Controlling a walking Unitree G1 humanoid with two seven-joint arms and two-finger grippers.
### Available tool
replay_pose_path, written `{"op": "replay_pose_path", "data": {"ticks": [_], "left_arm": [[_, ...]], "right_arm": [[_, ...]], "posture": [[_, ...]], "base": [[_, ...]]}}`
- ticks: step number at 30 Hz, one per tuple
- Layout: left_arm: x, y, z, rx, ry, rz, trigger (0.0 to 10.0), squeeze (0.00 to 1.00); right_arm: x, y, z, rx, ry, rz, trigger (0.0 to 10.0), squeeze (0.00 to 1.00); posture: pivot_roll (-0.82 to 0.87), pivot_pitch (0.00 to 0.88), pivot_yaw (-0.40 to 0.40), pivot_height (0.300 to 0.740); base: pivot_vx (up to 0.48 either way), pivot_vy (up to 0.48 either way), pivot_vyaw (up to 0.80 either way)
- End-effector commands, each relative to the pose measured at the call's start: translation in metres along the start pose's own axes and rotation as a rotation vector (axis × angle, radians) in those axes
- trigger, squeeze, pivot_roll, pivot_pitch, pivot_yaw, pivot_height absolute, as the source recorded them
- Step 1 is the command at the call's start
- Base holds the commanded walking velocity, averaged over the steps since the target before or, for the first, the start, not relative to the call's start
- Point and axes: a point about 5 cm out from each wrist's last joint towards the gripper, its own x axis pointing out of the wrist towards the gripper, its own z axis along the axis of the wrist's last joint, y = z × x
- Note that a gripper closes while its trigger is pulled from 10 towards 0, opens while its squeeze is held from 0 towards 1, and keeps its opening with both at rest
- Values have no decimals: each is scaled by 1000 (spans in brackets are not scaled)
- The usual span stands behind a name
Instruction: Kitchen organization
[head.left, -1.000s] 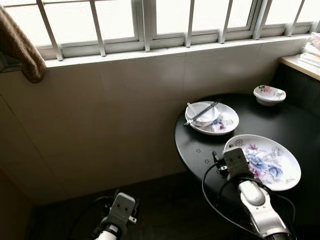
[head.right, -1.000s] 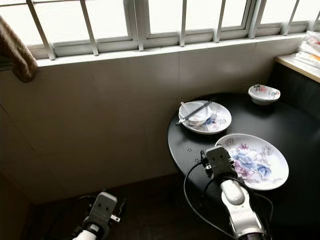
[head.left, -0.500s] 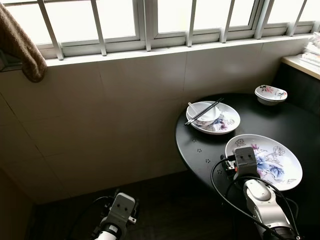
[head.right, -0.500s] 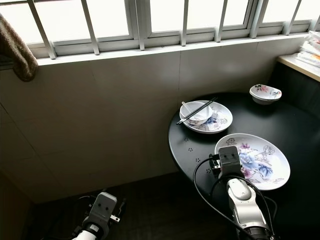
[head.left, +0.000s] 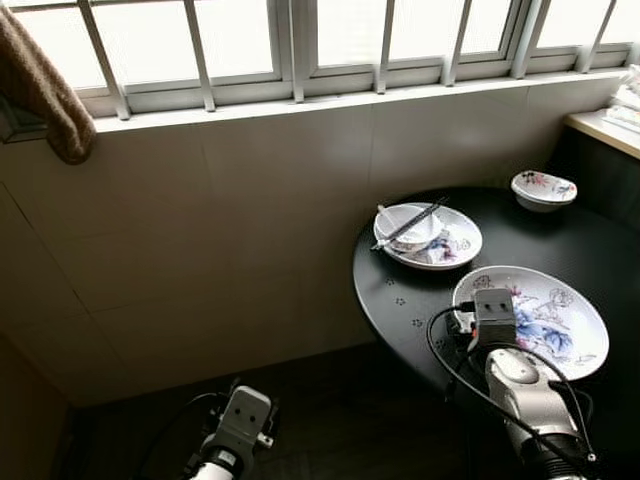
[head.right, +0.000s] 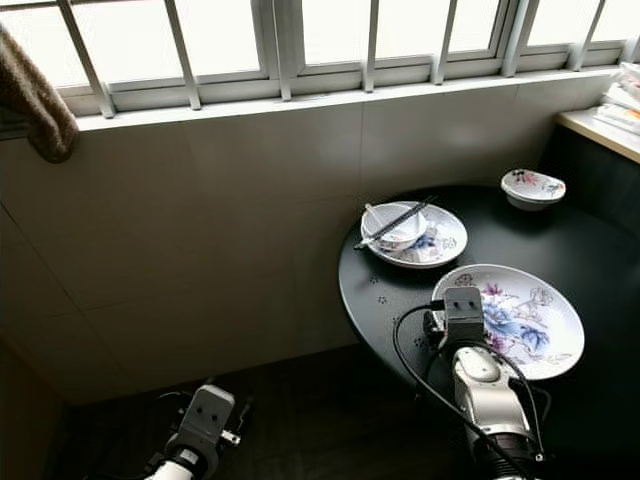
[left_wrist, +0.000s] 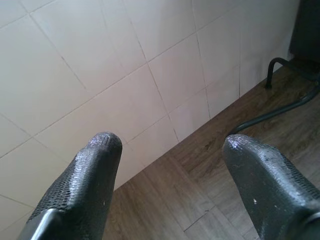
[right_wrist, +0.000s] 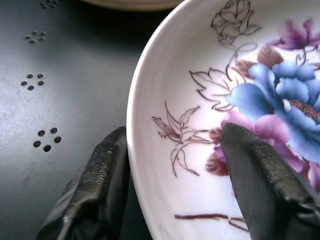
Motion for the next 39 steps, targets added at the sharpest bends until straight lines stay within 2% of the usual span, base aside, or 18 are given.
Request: {"op": "replay_pose_path", "data": {"ticks": [1,6,7,8,9,10,16,22,29,31,35,36,37,38,39], "left_arm": [[0,2,0,-8,1,2,10000,0],[1,2,0,-9,1,0,10000,0],[1,2,0,-9,1,1,10000,0],[1,2,0,-10,1,1,10000,0],[1,2,0,-10,1,1,10000,0],[1,1,0,-10,1,1,10000,0],[1,1,0,-13,1,1,10000,0],[1,0,-1,-18,3,-3,10000,0],[1,0,-1,-24,5,-5,10000,0],[2,0,-1,-25,5,-4,10000,0],[2,0,-1,-26,4,-4,10000,0],[2,0,0,-26,4,-4,10000,0],[2,0,0,-27,4,-4,10000,0],[2,0,0,-27,4,-4,10000,0],[2,0,0,-27,4,-4,10000,0]], "right_arm": [[0,1,0,32,39,-9,10000,0],[0,3,10,29,36,-3,10000,0],[0,3,11,36,36,1,5294,0],[0,4,12,40,35,4,4275,0],[0,4,13,43,40,4,4275,0],[-1,5,13,43,41,5,0,0],[-4,7,11,25,75,0,0,0],[-6,7,6,-43,127,-10,0,0],[-7,7,10,-82,113,-22,0,0],[-7,8,13,-162,76,-37,0,0],[-7,9,10,-192,84,-55,0,0],[-7,9,8,-201,93,-59,1647,0],[-7,10,7,-215,96,-61,4078,0],[-7,11,6,-237,96,-64,10000,0],[-7,11,4,-251,97,-64,10000,0]], "posture": [[-36,0,10,740],[-34,0,8,740],[-34,0,8,740],[-33,0,7,740],[-33,0,7,740],[-32,0,6,740],[-32,0,5,740],[-35,0,5,740],[-33,0,3,740],[-32,0,3,740],[-32,0,3,740],[-33,0,3,740],[-33,0,3,740],[-33,0,3,740],[-33,0,4,740]], "base": [[0,0,0],[0,0,0],[0,0,0],[0,0,0],[0,0,0],[0,0,0],[0,0,0],[0,0,0],[0,0,0],[0,0,0],[0,0,0],[0,0,0],[0,0,0],[0,0,0],[0,0,0]]}}
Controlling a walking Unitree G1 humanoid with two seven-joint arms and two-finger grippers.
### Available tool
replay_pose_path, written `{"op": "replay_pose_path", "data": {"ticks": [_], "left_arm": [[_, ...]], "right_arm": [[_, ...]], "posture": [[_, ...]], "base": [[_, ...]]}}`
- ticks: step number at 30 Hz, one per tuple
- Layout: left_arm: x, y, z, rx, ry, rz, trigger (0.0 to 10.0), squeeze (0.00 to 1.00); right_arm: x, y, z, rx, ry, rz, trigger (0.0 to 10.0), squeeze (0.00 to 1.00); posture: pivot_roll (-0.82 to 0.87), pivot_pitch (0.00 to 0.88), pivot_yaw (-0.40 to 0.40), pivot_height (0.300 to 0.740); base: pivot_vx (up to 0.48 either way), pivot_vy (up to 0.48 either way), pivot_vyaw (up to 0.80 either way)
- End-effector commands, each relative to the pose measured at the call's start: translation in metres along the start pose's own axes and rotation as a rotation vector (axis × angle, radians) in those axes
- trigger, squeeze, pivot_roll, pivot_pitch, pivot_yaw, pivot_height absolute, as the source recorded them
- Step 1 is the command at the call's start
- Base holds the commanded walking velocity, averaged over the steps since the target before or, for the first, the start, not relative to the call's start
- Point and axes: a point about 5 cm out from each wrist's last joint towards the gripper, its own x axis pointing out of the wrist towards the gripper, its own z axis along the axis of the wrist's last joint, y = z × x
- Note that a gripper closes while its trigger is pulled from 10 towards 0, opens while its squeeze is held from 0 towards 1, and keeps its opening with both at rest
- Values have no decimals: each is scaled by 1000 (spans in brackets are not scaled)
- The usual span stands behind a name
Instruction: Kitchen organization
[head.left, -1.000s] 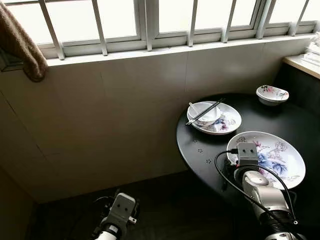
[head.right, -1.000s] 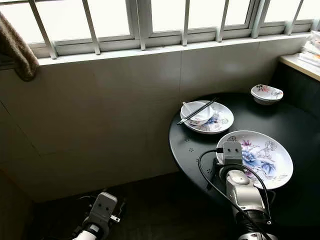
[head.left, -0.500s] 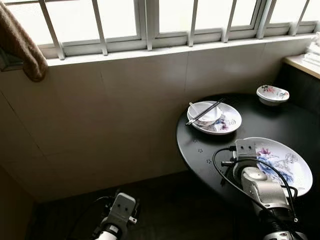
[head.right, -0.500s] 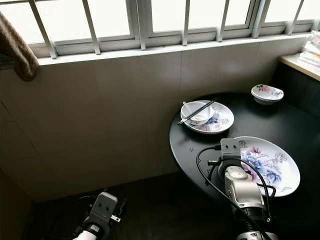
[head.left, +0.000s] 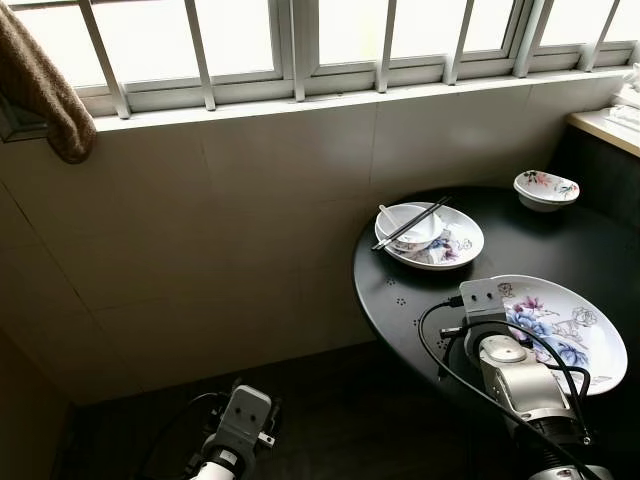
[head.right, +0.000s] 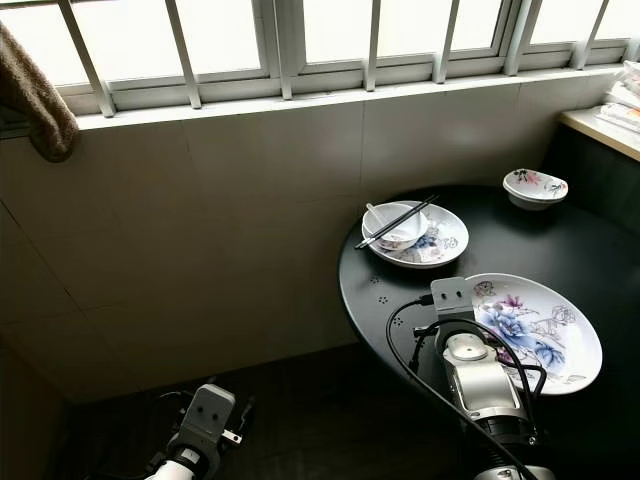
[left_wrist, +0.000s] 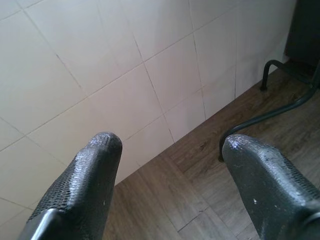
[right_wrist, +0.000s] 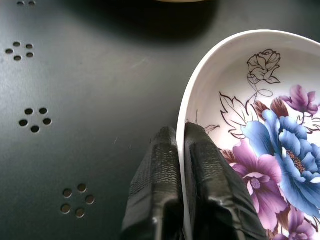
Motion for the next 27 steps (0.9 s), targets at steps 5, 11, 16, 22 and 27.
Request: {"op": "replay_pose_path", "data": {"ticks": [5,11,16,22,27], "left_arm": [[1,2,-1,-7,6,5,10000,0],[1,3,-1,-6,5,4,10000,0],[1,3,-1,-6,5,5,10000,0],[1,4,-1,-6,6,6,10000,0],[1,4,-1,-6,6,5,10000,0]], "right_arm": [[-1,6,-11,-6,29,15,10000,0],[-1,2,-11,17,25,-1,10000,1000],[-1,3,-6,-25,-10,0,10000,0],[-2,3,-3,-39,-35,-7,10000,349],[-1,2,-7,-56,-11,-14,10000,965]], "posture": [[-34,0,7,740],[-34,0,7,740],[-33,0,7,740],[-32,0,8,740],[-33,0,9,740]], "base": [[0,0,0],[0,0,0],[0,0,0],[0,0,0],[0,0,0]]}}
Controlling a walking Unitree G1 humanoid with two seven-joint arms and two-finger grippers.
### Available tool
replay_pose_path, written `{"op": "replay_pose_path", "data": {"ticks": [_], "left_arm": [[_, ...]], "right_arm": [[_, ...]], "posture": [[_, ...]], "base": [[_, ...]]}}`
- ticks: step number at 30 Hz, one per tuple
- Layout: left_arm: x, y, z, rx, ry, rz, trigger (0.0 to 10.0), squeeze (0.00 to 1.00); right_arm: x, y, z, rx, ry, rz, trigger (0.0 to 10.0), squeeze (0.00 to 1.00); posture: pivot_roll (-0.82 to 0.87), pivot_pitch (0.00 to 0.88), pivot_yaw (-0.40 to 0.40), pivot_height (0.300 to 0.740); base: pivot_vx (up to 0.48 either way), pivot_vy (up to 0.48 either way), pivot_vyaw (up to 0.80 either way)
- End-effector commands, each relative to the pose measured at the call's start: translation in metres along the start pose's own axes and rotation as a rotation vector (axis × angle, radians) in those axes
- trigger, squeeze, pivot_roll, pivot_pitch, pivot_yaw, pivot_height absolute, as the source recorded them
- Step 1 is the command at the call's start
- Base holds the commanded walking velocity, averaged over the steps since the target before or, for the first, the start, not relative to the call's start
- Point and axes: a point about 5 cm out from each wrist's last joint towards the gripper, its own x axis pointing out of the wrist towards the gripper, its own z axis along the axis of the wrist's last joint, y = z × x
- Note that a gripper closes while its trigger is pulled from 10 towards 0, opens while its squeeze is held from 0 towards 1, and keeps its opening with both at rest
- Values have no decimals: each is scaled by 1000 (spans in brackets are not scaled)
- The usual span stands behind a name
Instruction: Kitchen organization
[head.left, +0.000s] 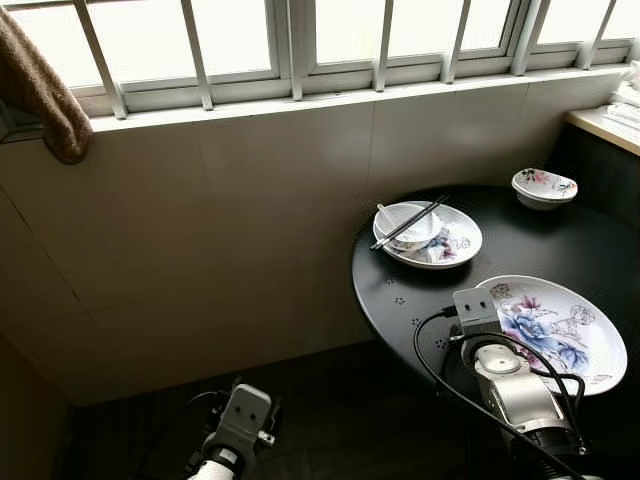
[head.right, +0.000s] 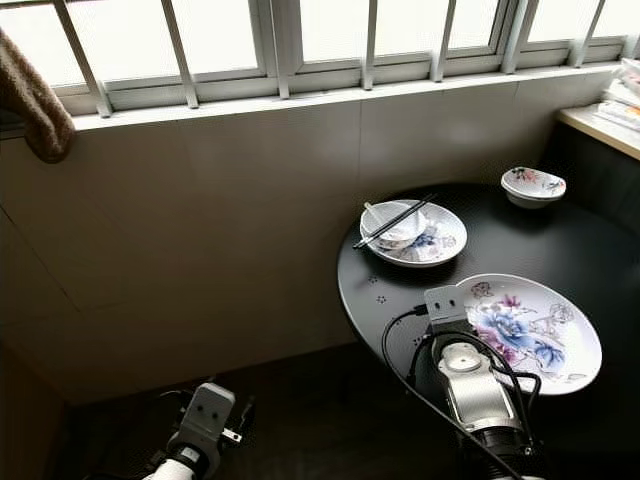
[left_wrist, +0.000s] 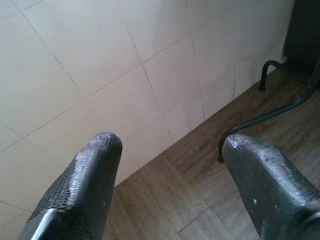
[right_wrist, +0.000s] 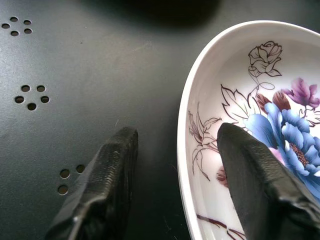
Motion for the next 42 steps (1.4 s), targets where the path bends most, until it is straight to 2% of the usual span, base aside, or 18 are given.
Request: {"op": "replay_pose_path", "data": {"ticks": [1,2,7,8,9,10,11,12,22,27,28,29,33,35,38,40,41,42], "left_arm": [[0,3,-2,-5,9,5,10000,0],[0,3,-2,-6,9,5,10000,0],[0,2,-2,-7,9,3,10000,0],[-1,2,-2,-7,9,3,10000,0],[-1,2,-2,-7,9,3,10000,0],[-1,2,-2,-7,9,3,10000,0],[-1,2,-2,-8,9,3,10000,0],[-1,2,-2,-8,9,3,10000,0],[0,2,-2,-11,8,3,10000,0],[0,3,-2,-11,8,3,10000,0],[0,3,-2,-11,8,3,10000,0],[0,3,-2,-11,8,3,10000,0],[0,3,-2,-13,8,3,10000,0],[0,3,-2,-14,8,3,10000,0],[0,3,-2,-15,8,3,10000,0],[0,4,-2,-16,8,3,10000,0],[0,4,-2,-16,8,3,10000,0],[0,4,-2,-16,9,3,10000,0]], "right_arm": [[0,0,1,-25,-2,0,10000,408],[0,0,0,-24,2,2,10000,0],[0,3,-3,9,30,22,10000,0],[0,4,-4,18,36,30,9725,0],[0,4,-5,20,41,32,5255,0],[0,4,-6,15,48,34,4078,0],[0,4,-6,11,53,34,4078,0],[0,4,-7,4,58,32,0,0],[0,5,-8,-8,63,50,0,0],[-1,6,-3,-6,25,47,0,0],[-2,4,2,-81,-29,16,0,0],[-2,4,2,-81,-29,16,0,0],[-5,-3,14,-175,-118,-64,0,0],[-8,-7,25,-269,-207,-132,0,0],[-11,-7,33,-312,-279,-160,0,0],[-17,-5,46,-341,-386,-172,0,0],[-17,-5,46,-341,-386,-172,0,0],[-21,-1,54,-379,-458,-183,0,0]], "posture": [[-34,0,9,740],[-34,0,9,740],[-33,0,9,740],[-33,0,9,740],[-32,0,8,740],[-32,0,7,740],[-32,0,7,740],[-33,0,7,740],[-33,0,7,740],[-33,0,9,740],[-34,0,9,740],[-34,0,9,740],[-35,0,10,740],[-33,0,11,740],[-33,0,11,740],[-33,0,11,740],[-33,0,11,740],[-33,0,11,740]], "base": [[0,0,0],[0,0,0],[0,0,0],[0,0,0],[0,0,0],[0,0,0],[0,0,0],[0,0,0],[0,0,0],[0,0,0],[0,0,0],[0,0,0],[0,0,0],[0,0,0],[0,0,0],[0,0,0],[0,0,0],[0,0,0]]}}
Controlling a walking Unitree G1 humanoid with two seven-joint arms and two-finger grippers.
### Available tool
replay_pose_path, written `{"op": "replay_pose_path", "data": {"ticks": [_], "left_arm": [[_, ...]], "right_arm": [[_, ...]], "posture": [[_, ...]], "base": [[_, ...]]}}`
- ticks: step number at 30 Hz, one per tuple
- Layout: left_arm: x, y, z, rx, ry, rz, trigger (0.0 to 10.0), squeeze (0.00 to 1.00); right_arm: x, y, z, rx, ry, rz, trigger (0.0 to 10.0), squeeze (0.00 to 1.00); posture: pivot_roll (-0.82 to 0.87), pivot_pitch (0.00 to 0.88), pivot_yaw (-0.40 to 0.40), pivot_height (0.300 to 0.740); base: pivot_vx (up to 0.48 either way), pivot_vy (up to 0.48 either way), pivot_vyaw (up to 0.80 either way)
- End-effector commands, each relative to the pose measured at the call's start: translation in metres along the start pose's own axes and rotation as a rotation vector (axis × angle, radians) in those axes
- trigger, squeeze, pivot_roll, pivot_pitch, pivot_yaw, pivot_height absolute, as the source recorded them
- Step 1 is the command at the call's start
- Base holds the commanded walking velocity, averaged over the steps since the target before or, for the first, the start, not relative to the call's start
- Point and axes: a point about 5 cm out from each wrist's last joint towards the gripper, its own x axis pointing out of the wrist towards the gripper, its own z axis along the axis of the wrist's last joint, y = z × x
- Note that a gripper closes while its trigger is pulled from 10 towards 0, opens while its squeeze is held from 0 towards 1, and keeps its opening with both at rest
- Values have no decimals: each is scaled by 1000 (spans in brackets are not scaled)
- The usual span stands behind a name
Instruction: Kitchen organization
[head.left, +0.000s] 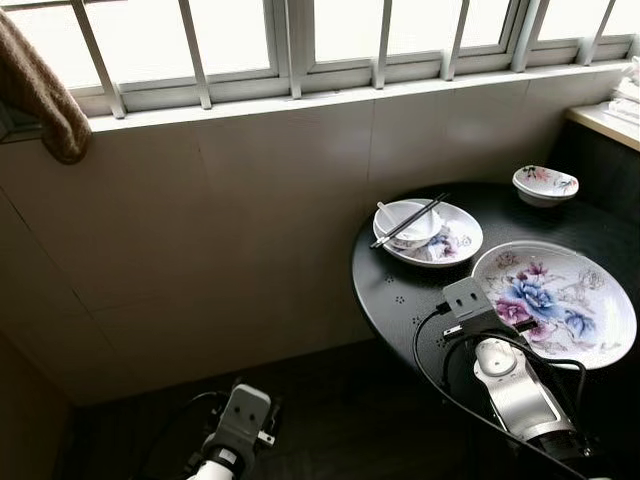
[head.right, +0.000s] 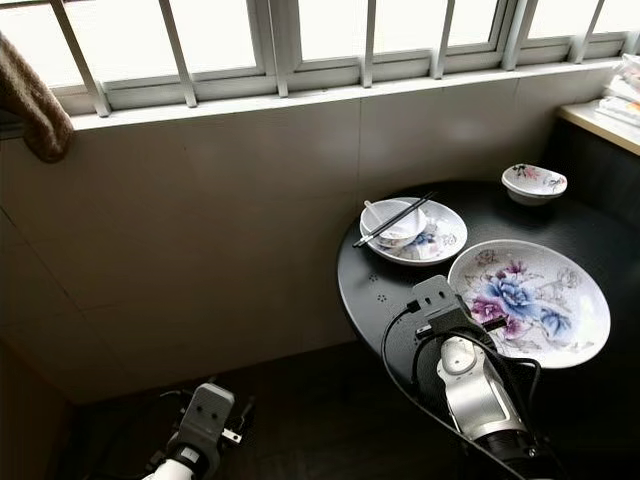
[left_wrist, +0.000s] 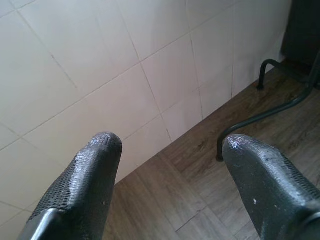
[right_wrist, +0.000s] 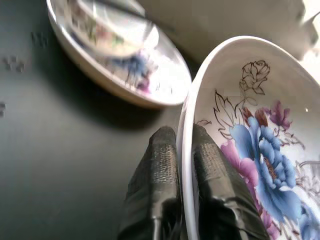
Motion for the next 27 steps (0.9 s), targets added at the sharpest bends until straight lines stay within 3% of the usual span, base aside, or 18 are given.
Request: {"op": "replay_pose_path", "data": {"ticks": [1,3,4,5,6,11,16,22,27], "left_arm": [[0,3,-2,-8,9,7,10000,0],[0,3,-2,-10,9,7,10000,0],[0,3,-2,-10,9,7,10000,0],[0,3,-2,-10,9,7,10000,0],[0,3,-2,-11,8,7,10000,0],[0,3,-2,-15,6,8,10000,0],[0,2,-2,-18,4,10,10000,0],[0,1,-2,-23,3,10,10000,0],[0,1,-2,-27,0,11,10000,0]], "right_arm": [[-2,-3,20,-39,-126,-41,0,0],[-5,-5,34,-86,-237,-74,0,0],[-7,-4,38,-87,-266,-73,2941,0],[-7,-4,38,-87,-266,-73,2941,0],[-9,-1,44,-83,-319,-61,10000,0],[-20,17,62,-93,-473,58,10000,0],[-34,34,75,-166,-626,147,10000,0],[-38,45,76,-229,-680,205,10000,0],[-42,50,76,-228,-711,256,10000,0]], "posture": [[-31,0,11,740],[-31,0,11,740],[-31,0,11,740],[-31,0,11,740],[-30,0,11,740],[-30,0,9,740],[-30,0,6,740],[-27,0,3,740],[-29,0,2,740]], "base": [[0,0,0],[0,0,0],[0,0,0],[0,0,0],[0,0,0],[0,0,0],[0,0,800],[0,0,800],[0,0,800]]}}
